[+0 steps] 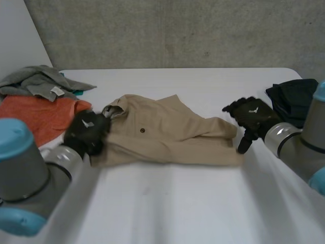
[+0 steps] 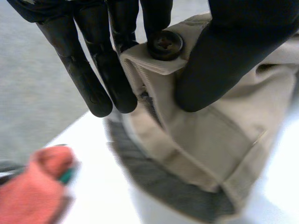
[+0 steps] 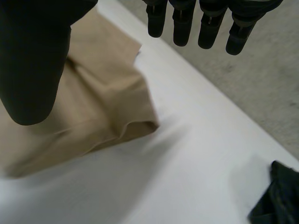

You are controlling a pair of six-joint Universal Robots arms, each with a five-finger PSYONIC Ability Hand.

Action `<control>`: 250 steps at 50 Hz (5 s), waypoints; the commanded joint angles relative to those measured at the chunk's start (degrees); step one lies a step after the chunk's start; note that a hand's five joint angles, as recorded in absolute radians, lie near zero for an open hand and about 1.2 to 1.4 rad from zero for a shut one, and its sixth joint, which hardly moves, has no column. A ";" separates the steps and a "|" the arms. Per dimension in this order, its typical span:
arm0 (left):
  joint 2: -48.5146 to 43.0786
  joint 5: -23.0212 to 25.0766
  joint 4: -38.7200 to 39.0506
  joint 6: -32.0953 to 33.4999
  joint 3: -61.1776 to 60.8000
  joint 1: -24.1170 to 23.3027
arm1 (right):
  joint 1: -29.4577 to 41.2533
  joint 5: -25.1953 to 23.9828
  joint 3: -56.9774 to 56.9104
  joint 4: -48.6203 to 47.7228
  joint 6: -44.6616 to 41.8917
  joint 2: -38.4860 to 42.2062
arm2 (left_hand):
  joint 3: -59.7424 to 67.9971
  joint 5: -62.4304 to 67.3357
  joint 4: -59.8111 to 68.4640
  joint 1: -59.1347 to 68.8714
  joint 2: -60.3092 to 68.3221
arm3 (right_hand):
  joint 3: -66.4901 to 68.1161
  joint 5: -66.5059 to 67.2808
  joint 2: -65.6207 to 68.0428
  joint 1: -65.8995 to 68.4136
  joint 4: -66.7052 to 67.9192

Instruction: Fold the laundry.

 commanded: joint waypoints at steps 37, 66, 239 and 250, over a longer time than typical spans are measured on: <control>-7.11 12.18 -4.15 -13.26 20.20 -25.72 | -5.17 -0.58 2.84 -3.69 2.45 -3.39 | -58.16 -56.19 -58.75 -53.84 -58.40 | -1.94 -2.47 -2.06 -2.81 -2.16; 15.24 22.52 -23.31 -6.77 -3.27 19.70 | 18.46 7.22 -0.31 16.62 10.07 -10.44 | -58.16 -56.19 -58.75 -53.84 -58.40 | -1.94 -2.47 -2.06 -2.81 -2.16; 14.09 6.81 -30.34 -12.21 27.67 4.35 | 6.17 -3.83 -14.21 9.32 4.73 -20.27 | 11.84 13.81 11.25 16.16 11.60 | 68.06 67.53 67.94 67.19 67.84; -8.14 5.84 -24.90 -10.19 28.28 1.00 | 9.07 -2.60 -12.10 6.34 2.71 -5.43 | 11.84 13.81 11.25 16.16 11.60 | 68.06 67.53 67.94 67.19 67.84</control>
